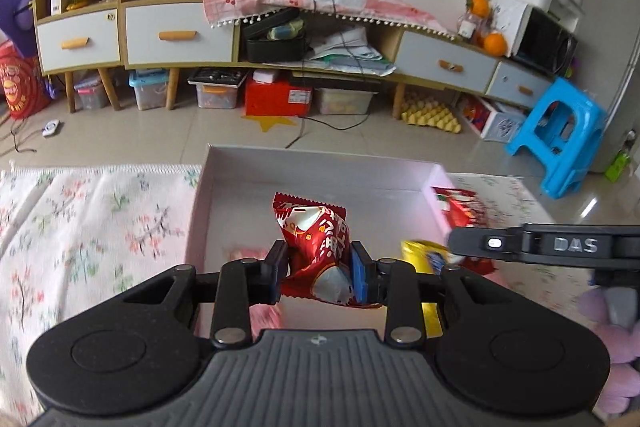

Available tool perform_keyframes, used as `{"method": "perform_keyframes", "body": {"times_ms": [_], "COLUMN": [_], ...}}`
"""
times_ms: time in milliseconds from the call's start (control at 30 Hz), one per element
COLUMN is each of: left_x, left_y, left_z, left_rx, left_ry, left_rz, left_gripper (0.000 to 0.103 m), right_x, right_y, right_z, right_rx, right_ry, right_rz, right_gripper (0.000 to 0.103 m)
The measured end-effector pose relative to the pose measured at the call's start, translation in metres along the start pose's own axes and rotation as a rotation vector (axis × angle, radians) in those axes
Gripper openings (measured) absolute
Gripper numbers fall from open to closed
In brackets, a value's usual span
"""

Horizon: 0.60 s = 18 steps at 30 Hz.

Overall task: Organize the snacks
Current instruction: 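Carry both red packets into the pink box and open both tools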

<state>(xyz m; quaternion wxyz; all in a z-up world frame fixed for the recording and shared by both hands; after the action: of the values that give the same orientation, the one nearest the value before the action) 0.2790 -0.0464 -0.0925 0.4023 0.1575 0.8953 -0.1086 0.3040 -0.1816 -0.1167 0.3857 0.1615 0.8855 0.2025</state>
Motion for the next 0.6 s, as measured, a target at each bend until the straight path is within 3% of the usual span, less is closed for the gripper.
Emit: {"method": "perform_keyframes", "body": {"times_ms": [267,600], "left_x": [-0.006,-0.006], "left_y": [0.02,0.032], "left_z": [0.032,0.045], "left_rx": [-0.063,-0.123], "left_ry": [0.034,0.059], "left_rz": [0.035,0.11], "left_gripper": [0.03,0.03], "right_x": [-0.02,-0.02], "right_y": [0.002,0.0], "right_z": [0.039,0.072], "right_rx": [0.08,0.188], "right_ry": [0.008,0.034], "right_rz": [-0.128,-0.269], "right_gripper": [0.034,0.034]}}
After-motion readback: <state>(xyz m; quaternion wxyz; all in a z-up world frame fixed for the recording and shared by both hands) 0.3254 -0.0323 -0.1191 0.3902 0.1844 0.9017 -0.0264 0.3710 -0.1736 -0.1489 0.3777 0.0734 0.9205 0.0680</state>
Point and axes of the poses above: each gripper's, at about its wrist camera, not at the fingertips, and z roughly the way its jaws point, y to its left, x to its underside, the point moved 10 cm from there along z, roughly the way its jaws point, and after that the axes turned 6 degrees about z, right-handed, at the moved point
